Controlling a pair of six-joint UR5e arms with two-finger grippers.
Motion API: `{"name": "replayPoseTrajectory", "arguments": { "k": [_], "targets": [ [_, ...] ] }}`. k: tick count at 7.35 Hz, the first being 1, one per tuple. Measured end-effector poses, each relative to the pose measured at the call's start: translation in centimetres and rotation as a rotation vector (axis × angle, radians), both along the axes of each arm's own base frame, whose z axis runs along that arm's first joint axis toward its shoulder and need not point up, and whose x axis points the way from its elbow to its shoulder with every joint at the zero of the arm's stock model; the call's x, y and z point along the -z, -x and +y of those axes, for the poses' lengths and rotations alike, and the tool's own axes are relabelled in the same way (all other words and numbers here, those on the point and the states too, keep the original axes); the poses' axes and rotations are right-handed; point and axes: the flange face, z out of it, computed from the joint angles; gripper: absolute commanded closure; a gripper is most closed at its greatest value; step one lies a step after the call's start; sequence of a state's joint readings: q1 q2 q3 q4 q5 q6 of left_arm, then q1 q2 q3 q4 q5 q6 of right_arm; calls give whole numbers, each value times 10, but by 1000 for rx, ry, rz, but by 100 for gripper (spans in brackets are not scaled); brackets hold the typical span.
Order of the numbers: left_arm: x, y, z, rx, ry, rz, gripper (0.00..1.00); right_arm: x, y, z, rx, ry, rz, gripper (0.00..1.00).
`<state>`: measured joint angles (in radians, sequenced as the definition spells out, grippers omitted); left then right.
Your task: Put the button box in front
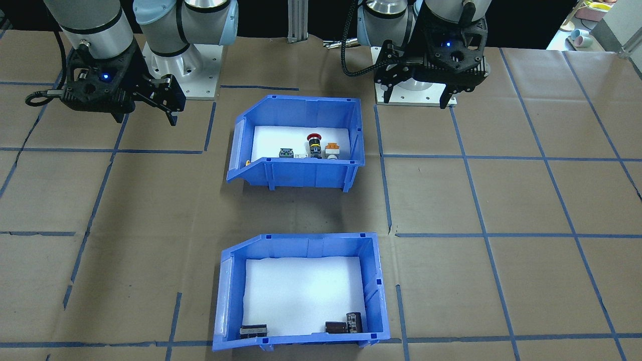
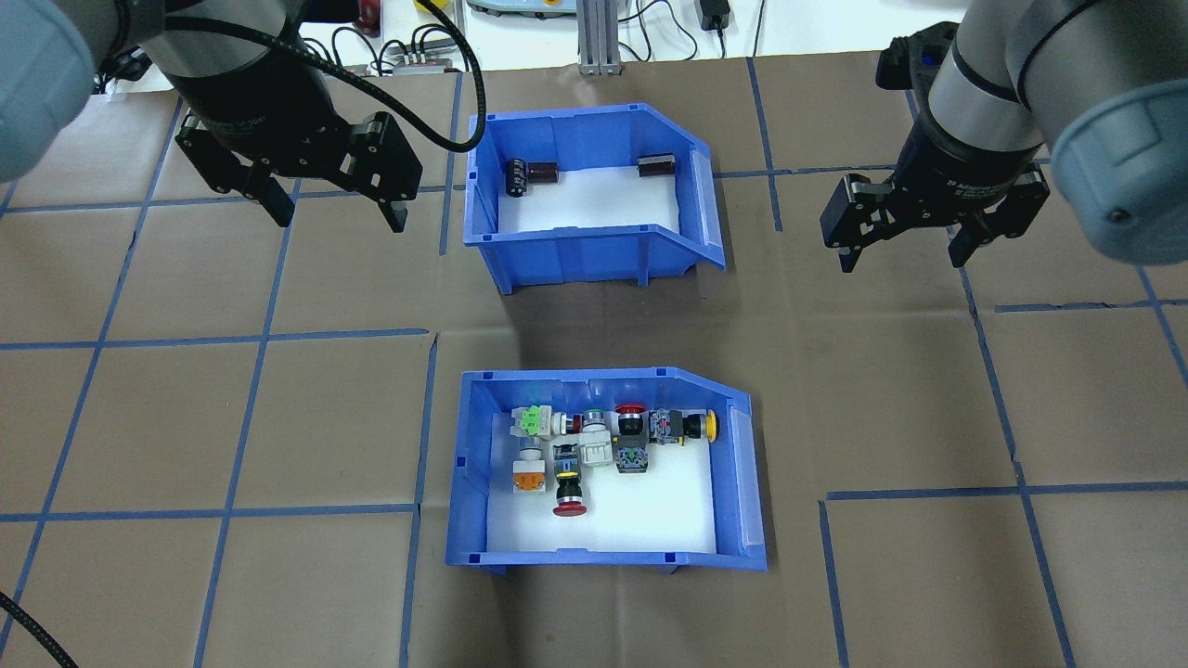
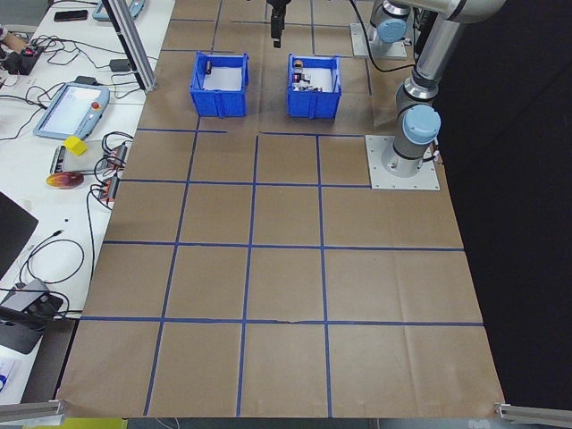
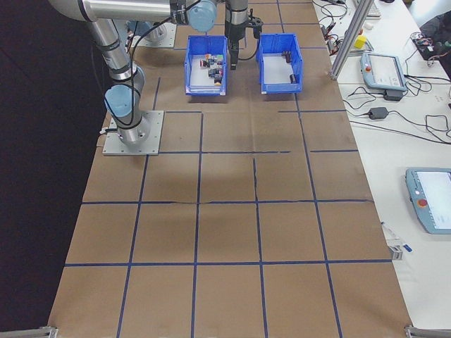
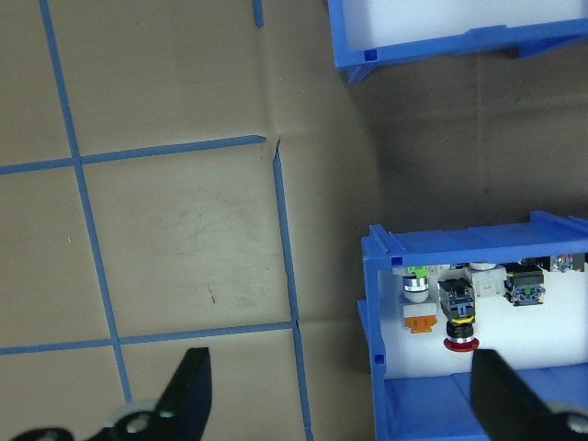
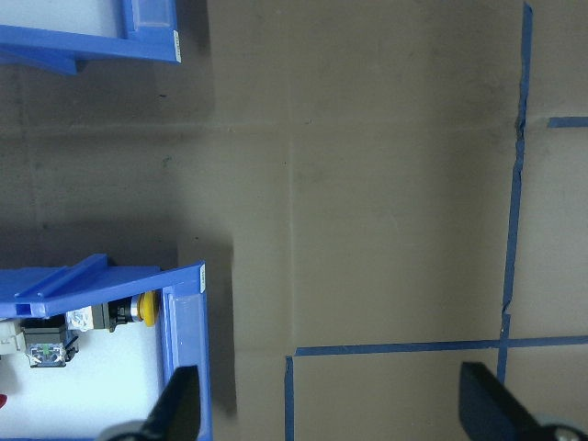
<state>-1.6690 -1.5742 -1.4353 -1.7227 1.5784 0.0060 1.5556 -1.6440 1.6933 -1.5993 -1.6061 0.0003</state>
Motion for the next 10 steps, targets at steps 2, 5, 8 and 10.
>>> {"name": "replayPoseTrajectory", "arguments": {
  "k": [2, 5, 8, 10],
  "targets": [
    [0, 0, 0, 0, 0, 1, 1, -2, 0, 1, -1, 3, 0, 0],
    [0, 0, 0, 1, 0, 1, 1, -2, 0, 2, -14, 0, 1, 0],
    [0, 0, 0, -9, 0, 0, 1, -3, 0, 2, -112, 5, -1, 0],
    [-1, 1, 1, -30, 0, 9, 1, -4, -1, 4, -230, -1, -2, 0]
  ]
}}
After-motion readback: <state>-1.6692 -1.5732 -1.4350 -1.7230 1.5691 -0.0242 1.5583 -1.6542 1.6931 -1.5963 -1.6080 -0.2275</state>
